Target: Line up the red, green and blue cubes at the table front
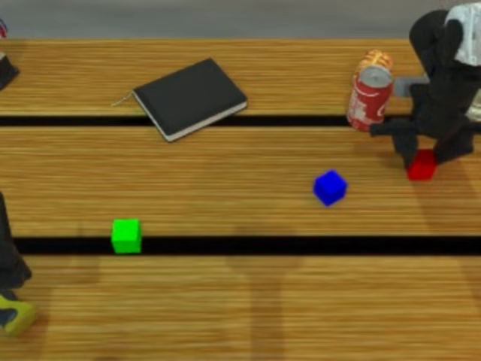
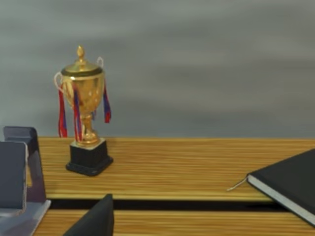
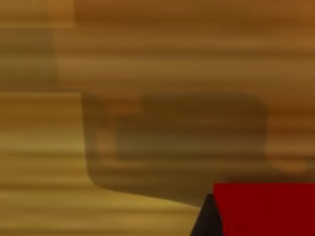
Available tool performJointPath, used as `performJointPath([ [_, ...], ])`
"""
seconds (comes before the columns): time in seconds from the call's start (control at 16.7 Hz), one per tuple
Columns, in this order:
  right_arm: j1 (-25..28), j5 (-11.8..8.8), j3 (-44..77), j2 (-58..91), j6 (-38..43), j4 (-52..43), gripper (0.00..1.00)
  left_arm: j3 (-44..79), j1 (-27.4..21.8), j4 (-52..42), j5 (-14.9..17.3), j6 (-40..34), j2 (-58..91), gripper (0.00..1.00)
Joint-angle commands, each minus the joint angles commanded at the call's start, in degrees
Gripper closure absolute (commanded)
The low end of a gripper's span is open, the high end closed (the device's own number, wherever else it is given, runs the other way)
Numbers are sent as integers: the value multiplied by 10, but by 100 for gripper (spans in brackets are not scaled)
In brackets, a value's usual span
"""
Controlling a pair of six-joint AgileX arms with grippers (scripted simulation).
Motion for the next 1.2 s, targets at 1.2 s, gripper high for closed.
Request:
performJointPath([
  [1.2,203,7,125,-16,206,-159,100,0,0,0,0,0,0,0],
])
